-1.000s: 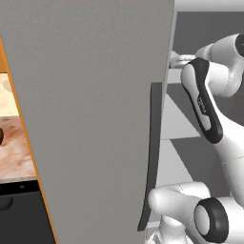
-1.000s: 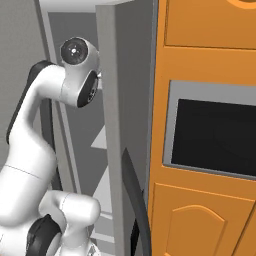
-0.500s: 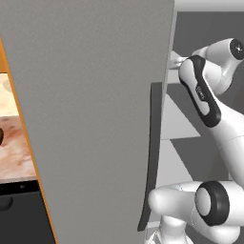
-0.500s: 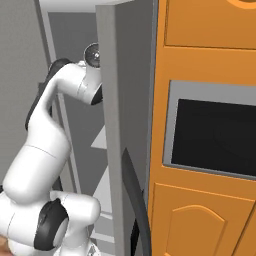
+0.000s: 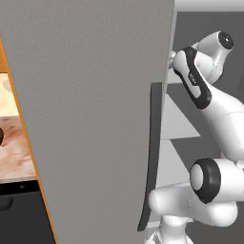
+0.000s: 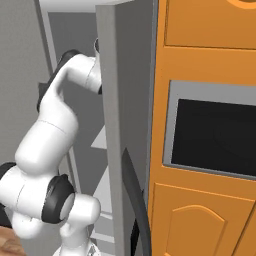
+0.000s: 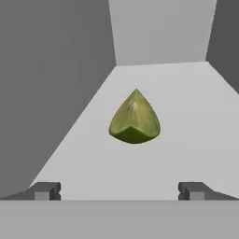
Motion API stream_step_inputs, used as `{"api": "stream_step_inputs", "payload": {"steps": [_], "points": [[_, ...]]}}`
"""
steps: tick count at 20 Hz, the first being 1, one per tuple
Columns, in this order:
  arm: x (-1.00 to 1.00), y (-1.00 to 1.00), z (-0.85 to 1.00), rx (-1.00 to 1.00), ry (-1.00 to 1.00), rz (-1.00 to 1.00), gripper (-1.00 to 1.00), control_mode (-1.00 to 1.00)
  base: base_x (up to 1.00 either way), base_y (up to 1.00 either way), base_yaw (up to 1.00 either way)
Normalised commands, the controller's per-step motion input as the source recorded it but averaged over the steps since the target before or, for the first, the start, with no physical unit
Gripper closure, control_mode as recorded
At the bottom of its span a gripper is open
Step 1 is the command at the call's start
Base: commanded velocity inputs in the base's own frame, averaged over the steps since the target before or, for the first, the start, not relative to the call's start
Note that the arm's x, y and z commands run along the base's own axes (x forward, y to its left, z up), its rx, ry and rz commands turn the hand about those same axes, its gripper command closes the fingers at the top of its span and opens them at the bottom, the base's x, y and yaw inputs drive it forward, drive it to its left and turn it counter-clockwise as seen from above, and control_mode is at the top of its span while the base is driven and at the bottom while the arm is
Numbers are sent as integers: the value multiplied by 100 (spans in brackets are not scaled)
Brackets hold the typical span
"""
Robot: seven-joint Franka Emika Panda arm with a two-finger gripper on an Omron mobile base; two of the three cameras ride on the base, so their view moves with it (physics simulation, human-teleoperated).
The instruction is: Take the tangerine, lemon wedge, and broccoli from the freezer and place them in the bowl on the counter.
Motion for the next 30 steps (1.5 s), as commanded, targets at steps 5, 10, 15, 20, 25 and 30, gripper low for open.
{"api": "stream_step_inputs", "payload": {"steps": [5, 10, 15, 20, 25, 30], "points": [[52, 0, 0, 0, 6, 3, -100, -100, 0, 0, 0], [45, 0, -17, 0, -2, 7, -100, -100, 0, 0, 0], [27, 0, -27, 0, -1, 5, -100, -100, 0, 0, 0], [22, 0, -8, 0, 0, 0, -100, -100, 0, 0, 0], [27, 0, 0, 0, 0, 0, -100, -100, 0, 0, 0], [18, 0, -2, 0, 1, 0, 100, -100, 0, 0, 0]]}}
